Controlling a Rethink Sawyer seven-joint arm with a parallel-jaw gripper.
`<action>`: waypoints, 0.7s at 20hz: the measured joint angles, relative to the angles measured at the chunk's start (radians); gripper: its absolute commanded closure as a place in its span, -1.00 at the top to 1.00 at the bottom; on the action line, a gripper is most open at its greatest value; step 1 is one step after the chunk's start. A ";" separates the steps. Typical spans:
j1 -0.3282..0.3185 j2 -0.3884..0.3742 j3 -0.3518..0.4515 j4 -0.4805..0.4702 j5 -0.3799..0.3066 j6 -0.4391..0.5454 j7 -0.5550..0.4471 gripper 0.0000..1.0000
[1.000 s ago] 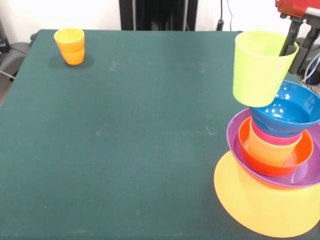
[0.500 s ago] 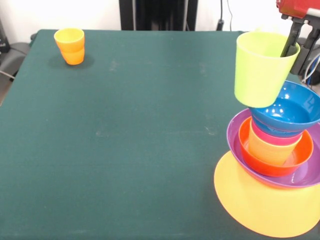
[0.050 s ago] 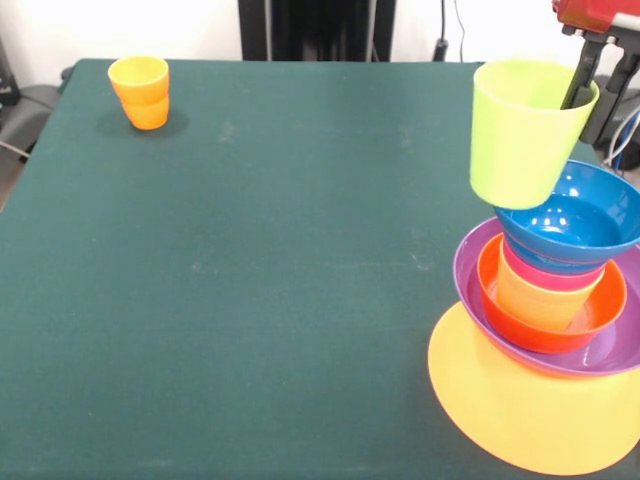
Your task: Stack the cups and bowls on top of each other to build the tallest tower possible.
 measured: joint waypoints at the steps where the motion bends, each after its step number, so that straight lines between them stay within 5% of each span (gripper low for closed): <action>1: 0.000 -0.001 0.000 0.001 0.000 0.000 0.000 -1.00; 14: 0.008 -0.007 0.008 0.003 0.017 0.000 0.000 -1.00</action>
